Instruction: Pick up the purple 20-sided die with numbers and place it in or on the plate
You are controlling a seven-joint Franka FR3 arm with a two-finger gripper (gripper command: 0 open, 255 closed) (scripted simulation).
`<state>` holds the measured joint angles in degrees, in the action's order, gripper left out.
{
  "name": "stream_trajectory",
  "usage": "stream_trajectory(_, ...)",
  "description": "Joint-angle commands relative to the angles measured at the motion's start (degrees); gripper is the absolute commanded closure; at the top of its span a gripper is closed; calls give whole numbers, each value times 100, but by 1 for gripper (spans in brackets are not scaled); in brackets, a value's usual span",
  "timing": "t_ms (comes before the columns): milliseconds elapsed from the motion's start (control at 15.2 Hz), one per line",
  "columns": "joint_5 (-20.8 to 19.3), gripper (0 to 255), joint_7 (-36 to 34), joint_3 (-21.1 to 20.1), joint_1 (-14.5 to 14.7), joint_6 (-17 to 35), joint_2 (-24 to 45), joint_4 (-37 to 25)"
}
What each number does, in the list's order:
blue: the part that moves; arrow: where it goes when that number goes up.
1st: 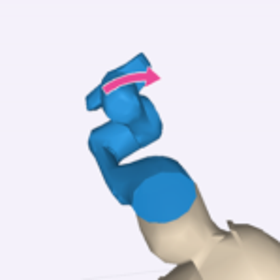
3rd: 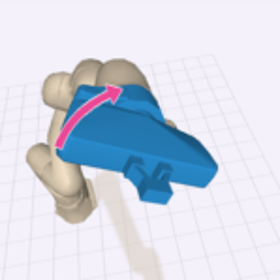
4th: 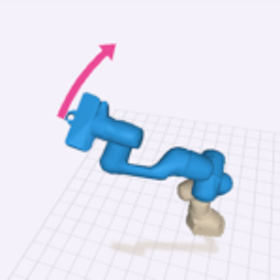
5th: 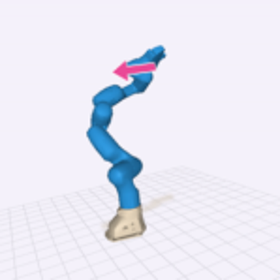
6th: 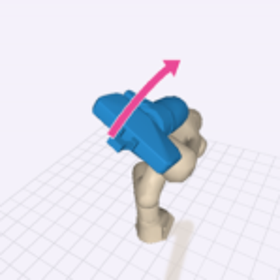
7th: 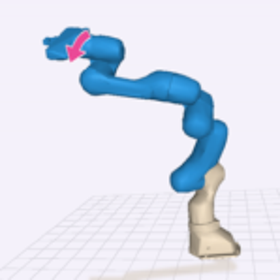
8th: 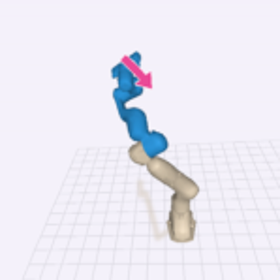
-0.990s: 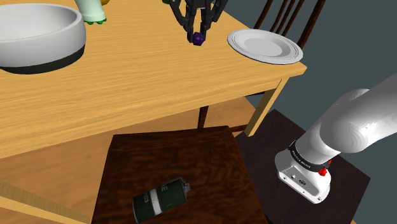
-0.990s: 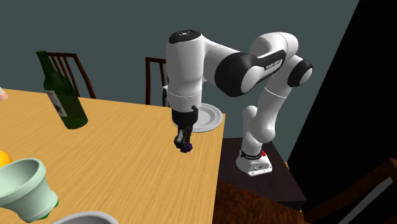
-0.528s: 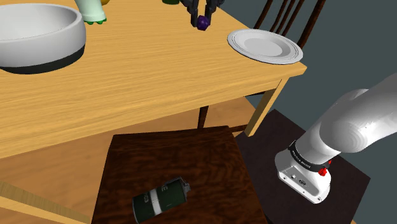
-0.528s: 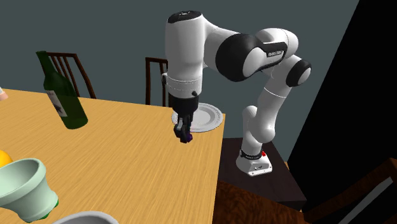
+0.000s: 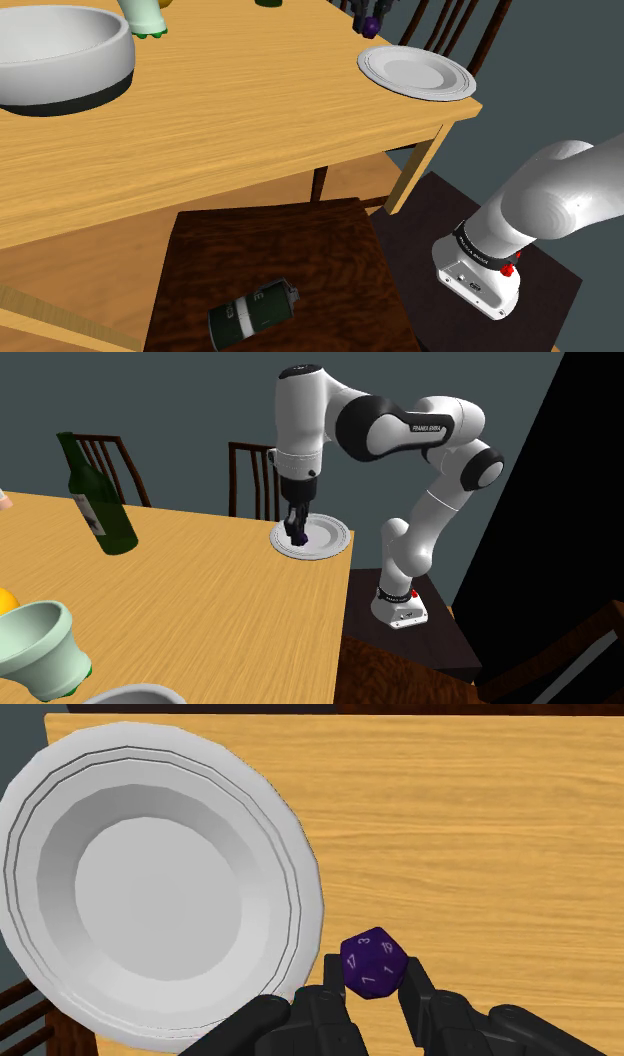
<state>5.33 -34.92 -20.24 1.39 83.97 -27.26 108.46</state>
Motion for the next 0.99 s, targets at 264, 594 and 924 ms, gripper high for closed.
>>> stream_trajectory(264, -175, 255, 873, 745, -106, -112, -652, 565)
stream_trajectory(594, -453, 255, 1575, 1352, -233, -189, -1004, 849)
stream_trajectory(924, -462, 255, 1616, 1389, -230, 89, -1154, 1278)
